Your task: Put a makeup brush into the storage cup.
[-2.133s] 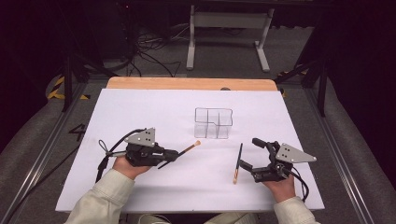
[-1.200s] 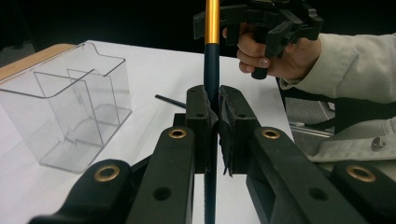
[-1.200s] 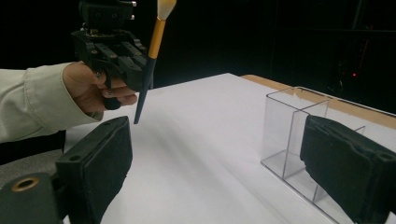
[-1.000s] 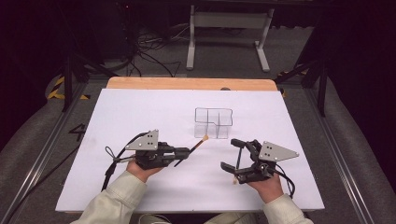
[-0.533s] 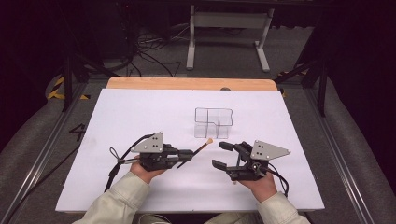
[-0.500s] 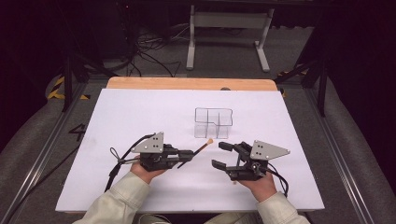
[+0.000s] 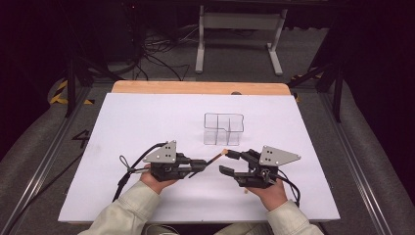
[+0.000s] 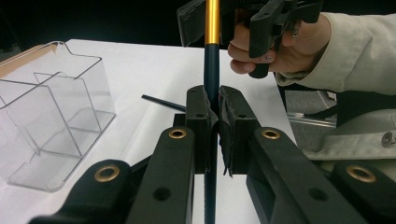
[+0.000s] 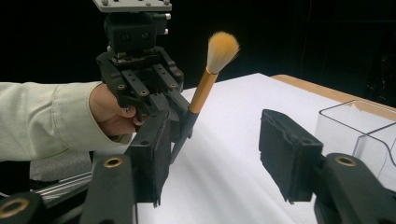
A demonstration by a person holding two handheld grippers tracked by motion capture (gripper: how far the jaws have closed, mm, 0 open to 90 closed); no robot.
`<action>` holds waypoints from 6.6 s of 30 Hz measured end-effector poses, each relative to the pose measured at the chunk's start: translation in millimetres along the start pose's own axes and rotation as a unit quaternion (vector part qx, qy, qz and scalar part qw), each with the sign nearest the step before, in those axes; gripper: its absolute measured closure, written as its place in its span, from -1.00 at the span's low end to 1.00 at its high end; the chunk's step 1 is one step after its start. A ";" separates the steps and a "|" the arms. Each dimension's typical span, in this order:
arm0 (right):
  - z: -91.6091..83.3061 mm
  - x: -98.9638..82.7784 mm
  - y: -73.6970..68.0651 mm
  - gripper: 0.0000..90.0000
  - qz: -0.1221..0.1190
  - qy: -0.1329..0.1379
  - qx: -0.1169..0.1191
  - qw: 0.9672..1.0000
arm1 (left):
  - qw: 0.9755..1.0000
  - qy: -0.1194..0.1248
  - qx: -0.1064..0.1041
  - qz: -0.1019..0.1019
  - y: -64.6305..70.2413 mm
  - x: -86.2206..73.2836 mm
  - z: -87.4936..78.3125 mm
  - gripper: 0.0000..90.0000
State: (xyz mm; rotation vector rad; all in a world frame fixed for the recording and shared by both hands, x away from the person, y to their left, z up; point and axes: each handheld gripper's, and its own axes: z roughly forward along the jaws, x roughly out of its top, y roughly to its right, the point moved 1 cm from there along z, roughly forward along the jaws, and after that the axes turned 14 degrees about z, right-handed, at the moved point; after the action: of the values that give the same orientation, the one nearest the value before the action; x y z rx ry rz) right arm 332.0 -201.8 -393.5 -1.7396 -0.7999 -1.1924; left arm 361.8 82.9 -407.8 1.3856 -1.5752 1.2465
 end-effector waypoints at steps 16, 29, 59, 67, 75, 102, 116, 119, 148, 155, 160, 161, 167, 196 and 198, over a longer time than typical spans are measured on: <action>2.8 0.2 1.6 0.28 0.021 0.001 0.019 1.000 | 1.000 -0.018 -0.002 0.004 1.5 -1.7 6.6 0.84; 3.6 -0.4 0.8 0.50 0.013 -0.007 0.016 1.000 | 0.999 -0.031 -0.004 0.013 3.1 -2.1 10.0 0.84; 1.7 1.7 1.2 0.87 0.036 -0.012 0.041 0.998 | 0.999 -0.034 -0.012 0.023 4.7 -2.6 12.5 0.84; 0.2 5.3 -2.0 0.87 0.031 -0.017 0.043 0.998 | 0.999 -0.027 -0.013 0.013 3.4 -2.0 9.5 0.73; -5.6 16.6 -5.7 0.87 0.013 -0.032 0.015 0.999 | 1.000 -0.020 0.020 -0.011 -1.5 -1.8 -0.5 0.12; -10.9 69.0 8.0 0.87 0.002 0.002 -0.013 1.000 | 0.992 -0.043 0.098 -0.068 -11.2 -27.7 -43.0 -0.47; -8.5 89.8 17.1 0.87 -0.011 0.014 -0.034 0.999 | 0.983 -0.041 0.139 -0.114 -16.7 -41.8 -61.1 -0.95; -7.8 93.2 18.2 0.87 -0.014 0.015 -0.037 0.999 | 0.982 -0.047 0.146 -0.113 -16.8 -43.0 -63.4 -0.99; 9.5 127.7 48.4 0.87 -0.035 0.048 -0.086 0.995 | 0.969 -0.026 0.207 -0.132 -19.7 -60.0 -86.4 -1.00; 15.7 127.0 60.0 0.87 -0.029 0.062 -0.101 0.993 | 0.966 -0.017 0.224 -0.127 -17.9 -59.6 -90.2 -1.00; 23.0 125.1 67.2 0.87 -0.035 0.065 -0.109 0.991 | 0.965 -0.017 0.227 -0.128 -17.4 -60.5 -90.5 -1.00; 24.2 124.7 68.3 0.87 -0.035 0.064 -0.112 0.991 | 0.965 -0.017 0.227 -0.129 -17.4 -60.8 -90.7 -1.00; 29.7 122.0 75.3 0.87 -0.038 0.066 -0.120 0.990 | 0.965 -0.012 0.227 -0.128 -17.1 -61.2 -92.2 -1.00; 52.8 90.2 99.1 0.87 -0.013 0.031 -0.141 0.989 | 0.965 -0.009 0.230 -0.127 -16.4 -60.7 -93.9 -0.99; 52.7 87.2 101.4 0.87 -0.008 0.028 -0.142 0.989 | 0.965 -0.009 0.230 -0.126 -16.5 -60.7 -93.9 -0.99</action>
State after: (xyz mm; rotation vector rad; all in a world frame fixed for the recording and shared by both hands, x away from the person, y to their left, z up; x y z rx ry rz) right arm 468.9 -194.3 -350.4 -1.9218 -0.6347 -1.4144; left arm 380.8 191.6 -432.0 1.8234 -1.1092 1.4978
